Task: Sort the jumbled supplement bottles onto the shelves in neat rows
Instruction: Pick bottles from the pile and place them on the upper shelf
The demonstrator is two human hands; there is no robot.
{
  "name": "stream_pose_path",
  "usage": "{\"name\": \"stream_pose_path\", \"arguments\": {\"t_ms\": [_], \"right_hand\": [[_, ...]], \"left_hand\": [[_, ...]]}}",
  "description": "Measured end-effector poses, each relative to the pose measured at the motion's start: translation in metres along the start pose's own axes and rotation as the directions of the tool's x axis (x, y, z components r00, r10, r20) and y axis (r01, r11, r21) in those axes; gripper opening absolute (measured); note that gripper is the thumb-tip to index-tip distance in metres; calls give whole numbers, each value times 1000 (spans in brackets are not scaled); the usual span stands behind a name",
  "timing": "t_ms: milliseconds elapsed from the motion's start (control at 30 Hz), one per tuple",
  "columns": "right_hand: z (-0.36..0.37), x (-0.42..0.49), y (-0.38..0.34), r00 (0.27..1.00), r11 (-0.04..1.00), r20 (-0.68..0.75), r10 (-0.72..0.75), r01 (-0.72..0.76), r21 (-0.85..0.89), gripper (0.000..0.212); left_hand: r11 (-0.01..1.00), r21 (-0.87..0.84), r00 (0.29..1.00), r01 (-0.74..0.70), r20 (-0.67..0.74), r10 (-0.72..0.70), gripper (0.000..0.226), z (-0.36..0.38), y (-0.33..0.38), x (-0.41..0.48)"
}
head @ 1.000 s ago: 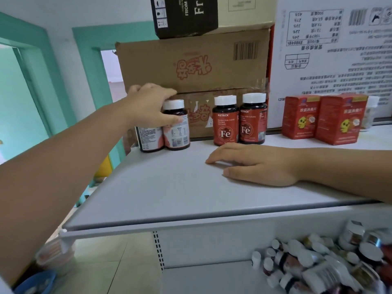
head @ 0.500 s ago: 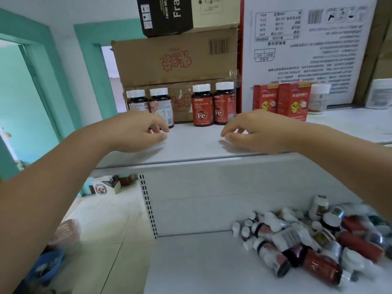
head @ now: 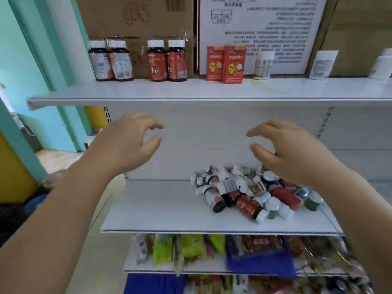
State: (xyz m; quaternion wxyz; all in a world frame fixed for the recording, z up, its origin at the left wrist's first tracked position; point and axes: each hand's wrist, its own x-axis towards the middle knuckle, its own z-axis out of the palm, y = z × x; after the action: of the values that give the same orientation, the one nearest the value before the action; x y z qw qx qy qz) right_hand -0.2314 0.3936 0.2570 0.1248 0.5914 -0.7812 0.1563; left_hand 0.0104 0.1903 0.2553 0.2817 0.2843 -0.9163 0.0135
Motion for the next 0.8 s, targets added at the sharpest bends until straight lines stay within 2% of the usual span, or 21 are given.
{"name": "stream_pose_path", "arguments": {"t_ms": [133,267,400,533,633,700,733,800], "right_hand": [[44,-46,29,990,982,47,135,-140,128,38],[103,-72,52,942,898,111,318,-337,285,34],[168,-70,58,893,796,216,394,-449,406,31],[234,-46,67,861,758,299,411,-505,413,35],[284,-13,77,894,826,291,341,-433,361,38],[311,16,87,907,892,293,302,-377,248,47],[320,31,92,913,919,292,285,-346,186,52],[334,59,104,933,966,286,217,-248,76,61]], "left_hand": [[984,-108,988,140,80,-132,24,59,9,-34],[925,-201,936,324,211,-282,22,127,7,-55],[852,-259,867,456,348,-358,24,195,-3,-57],[781,-287,794,554,465,-392,29,261,-13,-40],[716,-265,691,646,602,-400,38,317,-12,-18],[635,-269,607,724,687,-400,47,355,-7,-4],[557,-287,556,780,726,-405,48,374,-4,2],[325,-309,424,894,818,-388,42,401,6,14]]}}
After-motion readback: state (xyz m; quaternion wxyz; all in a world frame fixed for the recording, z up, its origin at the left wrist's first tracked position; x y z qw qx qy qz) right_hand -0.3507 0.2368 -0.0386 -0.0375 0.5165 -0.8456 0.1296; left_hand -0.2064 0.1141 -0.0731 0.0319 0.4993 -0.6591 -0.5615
